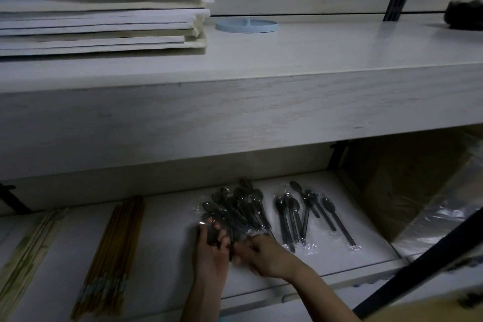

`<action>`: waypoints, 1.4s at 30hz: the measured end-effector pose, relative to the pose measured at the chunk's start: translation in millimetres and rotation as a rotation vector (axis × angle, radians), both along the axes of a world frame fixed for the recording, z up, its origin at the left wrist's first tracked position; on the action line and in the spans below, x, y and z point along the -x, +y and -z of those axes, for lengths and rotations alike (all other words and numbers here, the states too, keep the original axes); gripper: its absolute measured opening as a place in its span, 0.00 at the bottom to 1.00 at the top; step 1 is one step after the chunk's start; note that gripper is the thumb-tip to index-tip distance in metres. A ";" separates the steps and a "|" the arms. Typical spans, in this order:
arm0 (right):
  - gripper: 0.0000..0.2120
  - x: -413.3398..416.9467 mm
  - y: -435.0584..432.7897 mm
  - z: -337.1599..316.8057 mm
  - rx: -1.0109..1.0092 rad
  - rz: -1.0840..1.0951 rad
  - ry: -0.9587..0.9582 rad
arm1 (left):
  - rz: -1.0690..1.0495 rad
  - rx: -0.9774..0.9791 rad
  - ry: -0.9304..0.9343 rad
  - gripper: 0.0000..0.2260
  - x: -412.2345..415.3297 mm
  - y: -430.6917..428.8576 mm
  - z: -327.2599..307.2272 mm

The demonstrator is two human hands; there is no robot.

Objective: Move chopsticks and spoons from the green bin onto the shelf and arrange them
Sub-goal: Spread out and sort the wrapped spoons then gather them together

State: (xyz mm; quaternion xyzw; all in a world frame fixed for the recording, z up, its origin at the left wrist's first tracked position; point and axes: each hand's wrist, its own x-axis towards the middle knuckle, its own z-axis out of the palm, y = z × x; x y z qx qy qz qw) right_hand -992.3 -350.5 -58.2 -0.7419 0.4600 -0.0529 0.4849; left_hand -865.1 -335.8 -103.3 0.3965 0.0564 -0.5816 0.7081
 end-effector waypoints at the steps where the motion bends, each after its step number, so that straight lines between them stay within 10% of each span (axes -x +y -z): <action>1: 0.20 3.9 -4.1 1.2 -0.009 0.063 -0.020 | -0.060 0.013 0.008 0.10 -4.3 0.9 -3.8; 6: 0.08 21.5 -43.1 23.8 0.364 0.502 0.103 | -0.184 0.018 -0.029 0.10 -18.0 11.5 -15.8; 11: 0.22 -2.6 -55.4 48.1 0.371 0.267 0.357 | -0.165 -0.009 -0.002 0.11 -9.8 15.1 -11.8; 24: 0.15 35.0 -74.0 52.2 0.277 0.535 0.272 | -0.189 -0.018 -0.003 0.10 -16.0 14.9 -12.0; 31: 0.16 23.3 -66.8 53.2 0.697 0.440 0.298 | -0.178 -0.013 0.016 0.10 -14.9 11.3 -10.4; 42: 0.12 -7.8 -88.8 46.7 0.416 0.252 0.408 | -0.182 0.002 0.021 0.11 -17.6 18.4 -8.8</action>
